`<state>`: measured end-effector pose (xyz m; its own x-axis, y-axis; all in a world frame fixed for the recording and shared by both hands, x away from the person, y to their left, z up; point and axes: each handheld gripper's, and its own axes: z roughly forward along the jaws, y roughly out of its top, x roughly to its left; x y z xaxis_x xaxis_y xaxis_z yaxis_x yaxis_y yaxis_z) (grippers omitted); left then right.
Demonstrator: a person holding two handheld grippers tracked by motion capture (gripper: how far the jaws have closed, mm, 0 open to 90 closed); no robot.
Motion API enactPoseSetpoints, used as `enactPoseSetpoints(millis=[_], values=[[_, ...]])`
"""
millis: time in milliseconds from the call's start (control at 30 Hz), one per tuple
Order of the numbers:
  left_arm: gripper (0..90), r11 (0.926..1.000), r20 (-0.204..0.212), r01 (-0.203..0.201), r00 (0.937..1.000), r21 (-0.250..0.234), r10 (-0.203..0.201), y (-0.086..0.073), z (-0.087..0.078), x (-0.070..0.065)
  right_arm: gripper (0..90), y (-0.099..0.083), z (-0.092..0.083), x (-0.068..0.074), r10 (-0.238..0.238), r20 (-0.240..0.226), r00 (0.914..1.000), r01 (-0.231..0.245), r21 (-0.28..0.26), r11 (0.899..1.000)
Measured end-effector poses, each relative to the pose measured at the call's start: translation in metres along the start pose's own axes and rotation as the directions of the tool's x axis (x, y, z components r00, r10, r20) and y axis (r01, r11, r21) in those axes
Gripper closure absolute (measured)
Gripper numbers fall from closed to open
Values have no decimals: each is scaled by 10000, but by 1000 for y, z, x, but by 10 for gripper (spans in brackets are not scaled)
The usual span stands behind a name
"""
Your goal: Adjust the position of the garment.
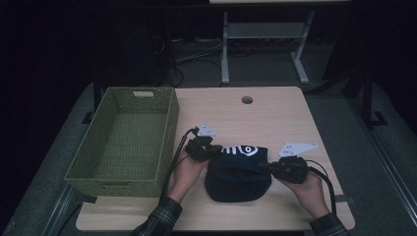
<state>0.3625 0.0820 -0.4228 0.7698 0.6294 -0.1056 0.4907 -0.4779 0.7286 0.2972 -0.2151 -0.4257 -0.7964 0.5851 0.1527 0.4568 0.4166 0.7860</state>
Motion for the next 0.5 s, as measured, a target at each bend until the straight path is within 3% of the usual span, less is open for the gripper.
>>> enactPoseSetpoints(millis=[133,500], values=[[899,9994,17,87,10000,347,-88,-7,11,1,898,-6,4,5,47,-198,9998,-43,195,9998],[900,9980,130,28,9999,634,-37,-13,24,1,898,-23,19,18,3,-448,9990,42,1000,9950]])
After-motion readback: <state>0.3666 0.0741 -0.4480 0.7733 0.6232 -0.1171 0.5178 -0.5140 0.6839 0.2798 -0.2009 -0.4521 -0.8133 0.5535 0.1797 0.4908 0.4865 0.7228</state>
